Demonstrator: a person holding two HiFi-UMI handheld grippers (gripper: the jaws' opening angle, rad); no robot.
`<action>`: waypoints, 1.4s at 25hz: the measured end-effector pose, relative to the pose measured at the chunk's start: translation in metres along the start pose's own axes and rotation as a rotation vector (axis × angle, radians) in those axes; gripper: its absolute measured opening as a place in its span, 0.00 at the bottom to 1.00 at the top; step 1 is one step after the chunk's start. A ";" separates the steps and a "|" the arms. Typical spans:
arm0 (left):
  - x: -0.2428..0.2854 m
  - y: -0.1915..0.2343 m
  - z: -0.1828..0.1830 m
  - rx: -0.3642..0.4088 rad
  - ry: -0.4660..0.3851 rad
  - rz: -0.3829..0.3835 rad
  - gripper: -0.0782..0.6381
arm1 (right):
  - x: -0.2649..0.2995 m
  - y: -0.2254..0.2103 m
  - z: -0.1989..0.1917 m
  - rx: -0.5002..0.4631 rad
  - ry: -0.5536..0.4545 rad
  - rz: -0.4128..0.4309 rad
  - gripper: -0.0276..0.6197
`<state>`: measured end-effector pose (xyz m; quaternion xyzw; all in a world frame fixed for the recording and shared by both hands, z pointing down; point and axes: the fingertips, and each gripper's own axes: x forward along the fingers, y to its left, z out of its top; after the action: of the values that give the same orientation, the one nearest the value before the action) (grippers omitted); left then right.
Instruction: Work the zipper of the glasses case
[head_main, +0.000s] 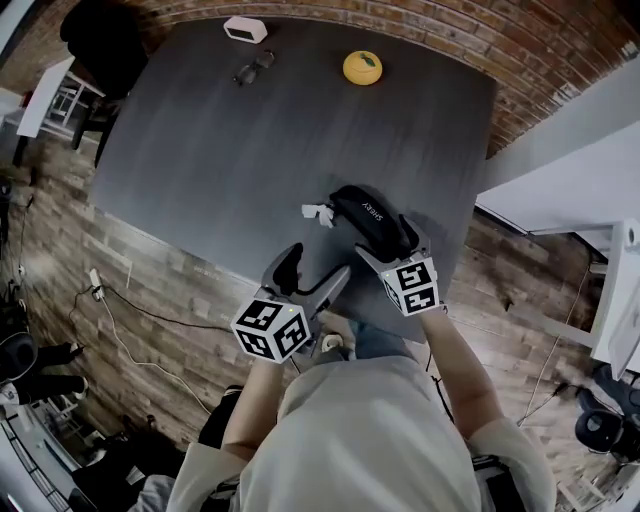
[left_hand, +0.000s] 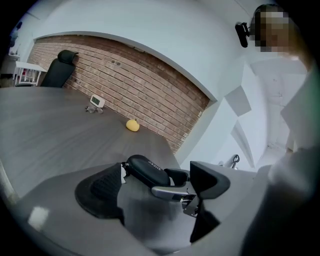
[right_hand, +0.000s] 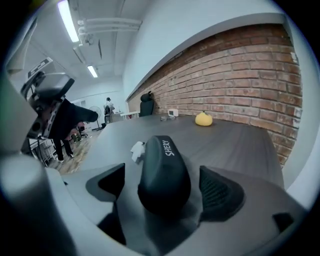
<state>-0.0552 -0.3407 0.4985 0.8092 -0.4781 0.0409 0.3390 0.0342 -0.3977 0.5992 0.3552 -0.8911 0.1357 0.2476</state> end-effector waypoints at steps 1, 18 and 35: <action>0.003 0.003 0.001 -0.009 0.001 0.004 0.70 | 0.005 -0.002 -0.002 -0.008 0.013 0.003 0.73; 0.014 -0.005 -0.006 -0.047 0.028 -0.036 0.70 | 0.003 0.008 -0.007 -0.096 0.086 0.053 0.53; -0.069 -0.065 -0.031 -0.365 -0.086 -0.310 0.69 | -0.133 0.145 0.073 -0.174 -0.261 0.008 0.53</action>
<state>-0.0323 -0.2505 0.4616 0.7992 -0.3619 -0.1333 0.4611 -0.0092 -0.2497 0.4568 0.3433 -0.9256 0.0118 0.1590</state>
